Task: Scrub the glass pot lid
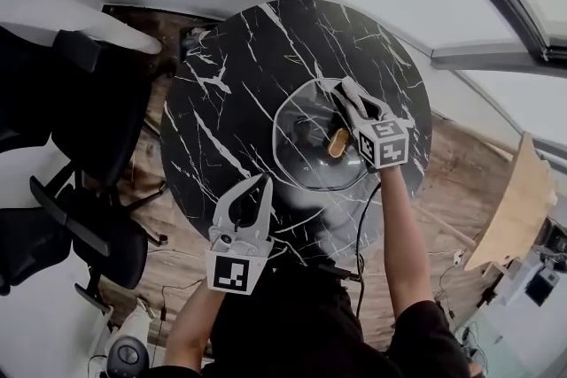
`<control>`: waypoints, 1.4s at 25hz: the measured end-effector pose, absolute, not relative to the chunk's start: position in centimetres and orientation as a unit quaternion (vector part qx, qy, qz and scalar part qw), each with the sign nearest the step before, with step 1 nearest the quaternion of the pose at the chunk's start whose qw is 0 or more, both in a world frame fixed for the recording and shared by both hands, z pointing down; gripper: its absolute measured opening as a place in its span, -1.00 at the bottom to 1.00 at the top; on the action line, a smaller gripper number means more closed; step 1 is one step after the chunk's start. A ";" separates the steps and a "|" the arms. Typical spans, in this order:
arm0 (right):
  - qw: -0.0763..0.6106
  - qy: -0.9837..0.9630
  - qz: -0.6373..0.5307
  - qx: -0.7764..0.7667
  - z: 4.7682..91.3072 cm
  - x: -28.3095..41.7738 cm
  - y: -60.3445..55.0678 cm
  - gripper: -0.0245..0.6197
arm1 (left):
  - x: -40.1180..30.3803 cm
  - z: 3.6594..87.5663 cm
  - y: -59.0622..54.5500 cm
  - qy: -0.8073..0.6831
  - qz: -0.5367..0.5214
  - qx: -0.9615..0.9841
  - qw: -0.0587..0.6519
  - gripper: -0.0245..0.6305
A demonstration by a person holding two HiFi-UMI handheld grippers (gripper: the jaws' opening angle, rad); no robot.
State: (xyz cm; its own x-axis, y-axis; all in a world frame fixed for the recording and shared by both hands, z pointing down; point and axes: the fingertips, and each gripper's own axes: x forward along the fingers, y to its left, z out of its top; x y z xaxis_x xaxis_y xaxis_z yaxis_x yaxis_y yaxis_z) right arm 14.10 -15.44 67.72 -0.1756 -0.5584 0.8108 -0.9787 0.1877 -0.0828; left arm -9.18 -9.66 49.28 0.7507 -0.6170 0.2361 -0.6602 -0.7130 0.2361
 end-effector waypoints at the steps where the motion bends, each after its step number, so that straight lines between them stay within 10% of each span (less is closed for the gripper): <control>1: 0.333 -0.701 0.316 0.546 67.8 13.7 -15.6 -0.70 | -9.3 49.4 -9.5 -0.346 0.071 0.922 0.159 -0.92; 35: 0.508 -0.854 0.083 0.081 67.3 -4.2 -8.5 -0.69 | -14.0 48.8 -8.2 -0.410 0.051 0.897 0.157 -0.92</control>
